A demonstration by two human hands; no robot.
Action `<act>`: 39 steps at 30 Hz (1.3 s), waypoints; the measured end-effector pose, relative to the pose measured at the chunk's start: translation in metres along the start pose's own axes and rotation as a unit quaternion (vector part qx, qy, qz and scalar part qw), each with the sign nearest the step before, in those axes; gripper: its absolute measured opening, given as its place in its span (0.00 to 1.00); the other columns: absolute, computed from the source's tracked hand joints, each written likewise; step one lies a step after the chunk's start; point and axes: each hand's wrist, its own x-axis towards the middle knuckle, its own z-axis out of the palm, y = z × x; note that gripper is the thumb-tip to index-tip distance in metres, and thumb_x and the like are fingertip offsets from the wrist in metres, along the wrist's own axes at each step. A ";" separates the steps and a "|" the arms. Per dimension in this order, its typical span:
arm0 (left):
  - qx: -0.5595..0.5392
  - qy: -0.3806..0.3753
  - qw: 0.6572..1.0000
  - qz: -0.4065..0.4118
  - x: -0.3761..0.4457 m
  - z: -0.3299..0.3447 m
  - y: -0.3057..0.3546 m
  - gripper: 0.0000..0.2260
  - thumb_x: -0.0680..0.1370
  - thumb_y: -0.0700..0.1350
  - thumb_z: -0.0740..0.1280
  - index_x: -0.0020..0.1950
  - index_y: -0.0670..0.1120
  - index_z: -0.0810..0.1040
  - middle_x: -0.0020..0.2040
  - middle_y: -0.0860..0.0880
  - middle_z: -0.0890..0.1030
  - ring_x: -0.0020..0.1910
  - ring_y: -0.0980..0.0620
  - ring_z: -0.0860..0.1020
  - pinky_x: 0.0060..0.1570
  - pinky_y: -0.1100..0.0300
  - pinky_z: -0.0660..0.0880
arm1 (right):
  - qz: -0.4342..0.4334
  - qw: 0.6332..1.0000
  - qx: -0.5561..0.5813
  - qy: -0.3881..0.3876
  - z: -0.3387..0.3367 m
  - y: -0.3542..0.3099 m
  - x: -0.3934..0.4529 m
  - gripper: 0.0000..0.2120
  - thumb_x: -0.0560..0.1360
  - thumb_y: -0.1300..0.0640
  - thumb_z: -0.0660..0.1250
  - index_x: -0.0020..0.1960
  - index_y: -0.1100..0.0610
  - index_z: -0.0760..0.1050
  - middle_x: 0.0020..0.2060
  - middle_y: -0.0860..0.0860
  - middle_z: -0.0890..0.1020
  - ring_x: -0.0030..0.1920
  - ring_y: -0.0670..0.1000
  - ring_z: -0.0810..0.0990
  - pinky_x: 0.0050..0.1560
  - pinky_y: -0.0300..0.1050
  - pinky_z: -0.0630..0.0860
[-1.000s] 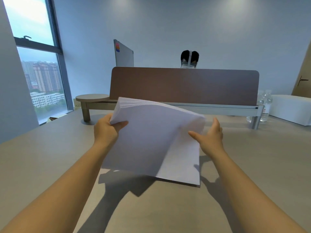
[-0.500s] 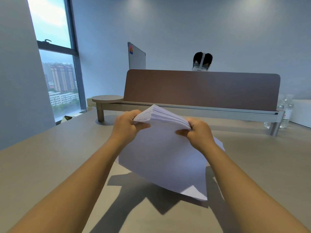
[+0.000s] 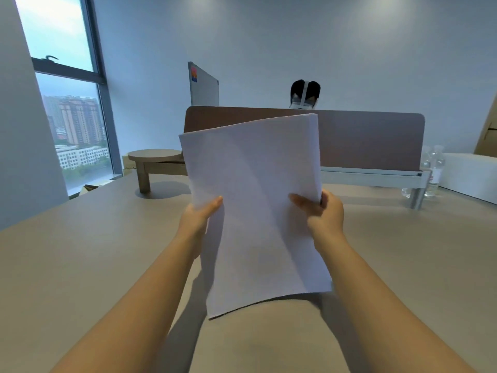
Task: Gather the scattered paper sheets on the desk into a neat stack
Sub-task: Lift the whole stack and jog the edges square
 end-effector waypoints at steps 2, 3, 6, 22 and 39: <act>-0.006 -0.026 1.000 0.014 -0.003 0.006 0.007 0.16 0.77 0.41 0.64 0.64 0.40 0.72 0.53 0.44 0.76 0.45 0.49 0.74 0.50 0.55 0.69 | 0.037 0.997 0.066 0.010 -0.007 -0.001 -0.001 0.11 0.69 0.66 0.72 0.36 0.54 0.72 0.33 0.46 0.76 0.38 0.52 0.74 0.41 0.43 0.71; 0.004 -0.028 0.999 0.020 -0.004 0.008 0.010 0.16 0.77 0.42 0.65 0.63 0.40 0.73 0.54 0.44 0.77 0.45 0.48 0.75 0.50 0.53 0.70 | 0.043 0.996 0.082 0.015 -0.010 -0.002 -0.002 0.07 0.69 0.65 0.72 0.39 0.58 0.74 0.34 0.47 0.76 0.37 0.51 0.74 0.38 0.43 0.72; 0.018 -0.002 0.998 0.067 -0.006 0.017 0.021 0.15 0.76 0.42 0.66 0.62 0.42 0.73 0.53 0.45 0.77 0.50 0.45 0.77 0.51 0.50 0.74 | 0.041 0.994 0.097 0.027 -0.014 -0.011 -0.004 0.11 0.70 0.64 0.71 0.52 0.63 0.77 0.36 0.51 0.78 0.40 0.55 0.76 0.43 0.44 0.74; 0.040 -0.085 0.990 0.108 0.001 0.008 0.006 0.16 0.77 0.41 0.64 0.64 0.43 0.70 0.46 0.51 0.77 0.45 0.51 0.77 0.42 0.58 0.76 | 0.036 0.995 0.058 -0.077 -0.028 0.003 -0.003 0.09 0.70 0.61 0.71 0.49 0.57 0.75 0.38 0.48 0.80 0.38 0.49 0.79 0.40 0.43 0.76; 0.015 -0.073 0.991 0.110 -0.010 0.012 0.020 0.10 0.77 0.42 0.63 0.58 0.47 0.71 0.47 0.50 0.77 0.49 0.47 0.77 0.49 0.52 0.75 | 0.064 0.989 0.113 -0.065 -0.035 -0.009 -0.004 0.06 0.70 0.62 0.71 0.38 0.54 0.75 0.37 0.50 0.80 0.36 0.49 0.79 0.34 0.39 0.79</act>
